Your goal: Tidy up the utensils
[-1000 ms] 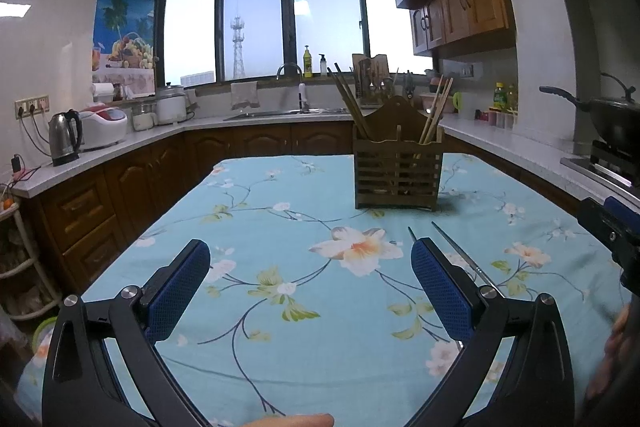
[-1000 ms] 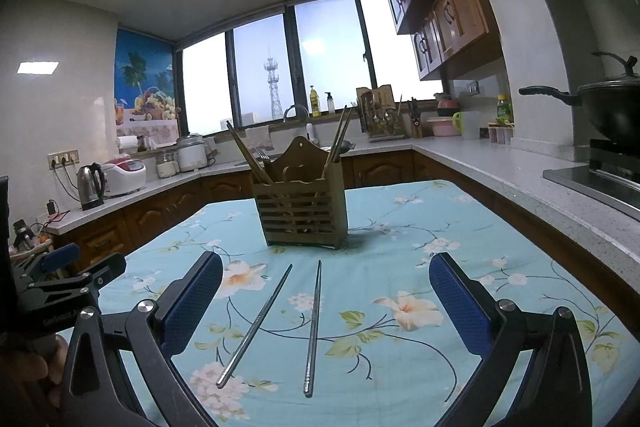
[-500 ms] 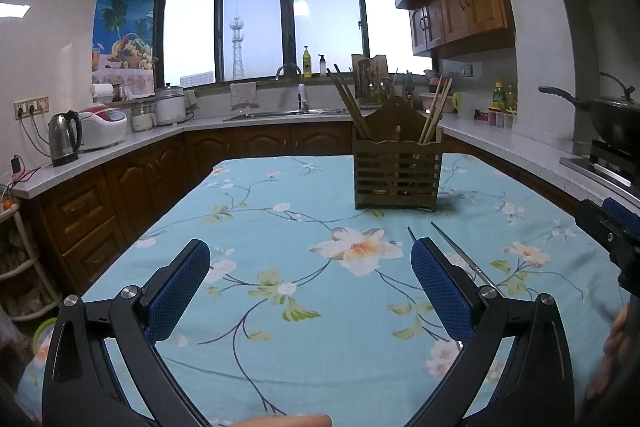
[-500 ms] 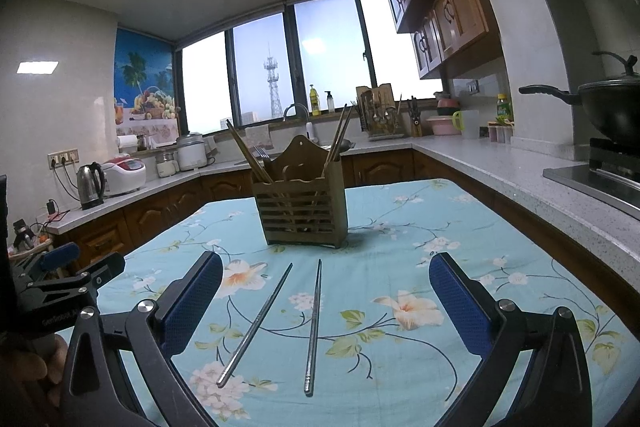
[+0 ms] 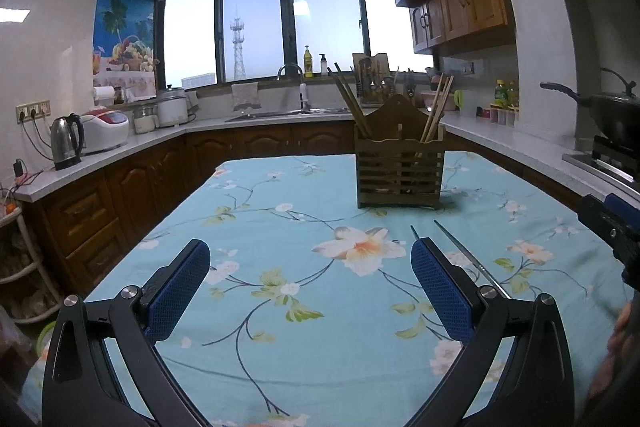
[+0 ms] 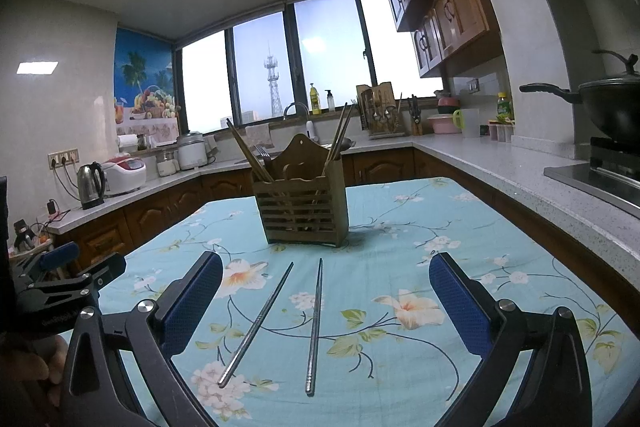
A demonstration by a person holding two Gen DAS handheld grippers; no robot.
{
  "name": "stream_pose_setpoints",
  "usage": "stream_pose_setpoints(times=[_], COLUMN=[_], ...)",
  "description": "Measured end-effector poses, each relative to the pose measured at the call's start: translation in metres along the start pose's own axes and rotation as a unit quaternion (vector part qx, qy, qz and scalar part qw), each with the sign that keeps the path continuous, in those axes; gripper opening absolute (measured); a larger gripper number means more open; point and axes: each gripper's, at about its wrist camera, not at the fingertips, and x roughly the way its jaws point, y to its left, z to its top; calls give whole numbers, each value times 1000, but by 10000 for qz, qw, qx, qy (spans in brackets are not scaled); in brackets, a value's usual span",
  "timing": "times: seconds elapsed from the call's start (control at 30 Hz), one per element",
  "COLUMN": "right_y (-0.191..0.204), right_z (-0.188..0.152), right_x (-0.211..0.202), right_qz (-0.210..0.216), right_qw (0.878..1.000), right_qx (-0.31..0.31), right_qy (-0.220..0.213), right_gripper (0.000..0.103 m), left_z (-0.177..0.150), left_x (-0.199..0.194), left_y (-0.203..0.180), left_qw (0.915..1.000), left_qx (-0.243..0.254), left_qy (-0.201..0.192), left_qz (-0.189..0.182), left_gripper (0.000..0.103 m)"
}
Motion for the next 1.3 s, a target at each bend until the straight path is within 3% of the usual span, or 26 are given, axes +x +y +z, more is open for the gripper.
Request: stream_pose_setpoints(times=[1.3], right_y=[5], right_z=[1], right_x=[-2], right_qz=[30], right_qw=[10000], right_qx=[7], right_qy=[7], right_gripper=[103], left_z=[-1], left_x=[9], left_y=[-2], left_qw=[9999], left_qx=[-8], left_qy=[74], left_qz=[-153], left_gripper=[103])
